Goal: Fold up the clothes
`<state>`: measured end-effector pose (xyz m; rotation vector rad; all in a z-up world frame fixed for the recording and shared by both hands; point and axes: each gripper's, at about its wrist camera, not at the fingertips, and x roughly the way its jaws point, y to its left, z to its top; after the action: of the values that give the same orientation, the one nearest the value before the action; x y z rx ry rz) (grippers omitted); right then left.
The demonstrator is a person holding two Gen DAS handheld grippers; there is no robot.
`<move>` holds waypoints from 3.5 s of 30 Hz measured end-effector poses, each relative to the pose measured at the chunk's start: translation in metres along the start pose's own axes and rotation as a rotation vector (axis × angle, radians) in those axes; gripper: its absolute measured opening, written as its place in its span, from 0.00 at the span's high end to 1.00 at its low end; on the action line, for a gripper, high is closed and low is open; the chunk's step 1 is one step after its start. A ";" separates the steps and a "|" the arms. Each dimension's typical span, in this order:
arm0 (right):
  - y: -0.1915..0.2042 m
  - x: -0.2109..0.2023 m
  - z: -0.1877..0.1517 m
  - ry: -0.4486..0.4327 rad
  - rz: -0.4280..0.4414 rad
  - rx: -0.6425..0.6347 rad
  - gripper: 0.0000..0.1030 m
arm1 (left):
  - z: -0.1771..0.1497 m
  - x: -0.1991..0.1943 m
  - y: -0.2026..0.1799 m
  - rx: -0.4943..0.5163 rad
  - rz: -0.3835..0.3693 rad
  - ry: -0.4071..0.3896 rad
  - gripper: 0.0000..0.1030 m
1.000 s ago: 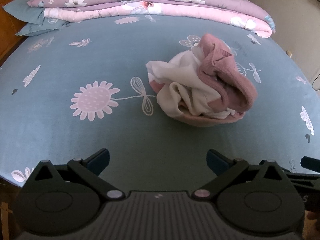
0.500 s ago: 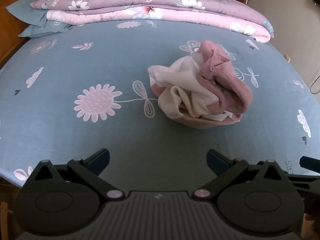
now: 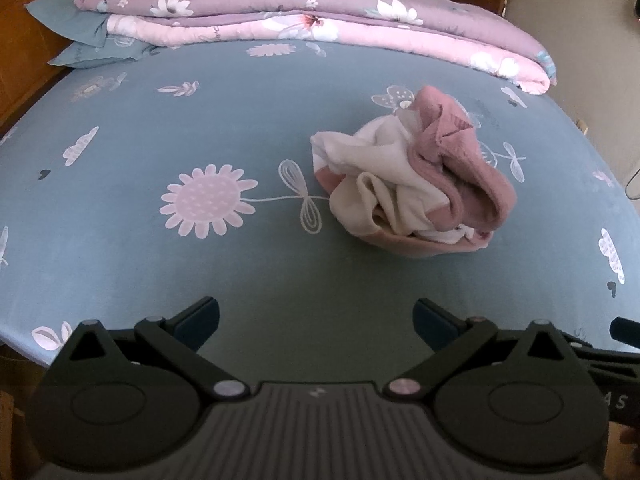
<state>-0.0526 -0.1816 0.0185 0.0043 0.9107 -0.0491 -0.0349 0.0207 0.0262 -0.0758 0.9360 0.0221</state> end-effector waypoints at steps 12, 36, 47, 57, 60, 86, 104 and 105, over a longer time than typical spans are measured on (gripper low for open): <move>0.002 -0.025 0.001 -0.066 0.023 -0.015 0.00 | -0.001 -0.026 0.007 -0.026 0.016 -0.055 0.01; -0.016 0.047 0.018 -0.029 0.098 0.059 0.00 | 0.035 0.055 -0.005 0.042 0.071 -0.008 0.01; -0.024 0.059 0.019 -0.045 0.175 0.098 0.00 | 0.040 0.062 0.011 -0.047 0.033 -0.006 0.01; -0.025 0.039 0.014 -0.192 0.247 0.118 0.00 | 0.030 0.057 0.029 -0.103 0.007 -0.033 0.01; -0.026 0.038 0.016 -0.180 0.239 0.097 0.02 | 0.026 0.060 0.033 -0.092 0.029 -0.047 0.01; 0.030 0.107 0.077 -0.210 0.112 -0.343 0.89 | 0.019 0.101 0.050 -0.075 0.024 0.070 0.01; -0.055 0.072 0.030 -0.179 0.118 -0.132 0.89 | 0.012 0.086 -0.038 0.185 -0.030 -0.057 0.01; -0.059 0.071 0.028 -0.181 0.121 -0.124 0.89 | 0.012 0.087 -0.041 0.191 -0.044 -0.058 0.01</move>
<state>0.0108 -0.2438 -0.0194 -0.0598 0.7300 0.1177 0.0279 -0.0210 -0.0343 0.0810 0.8740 -0.1053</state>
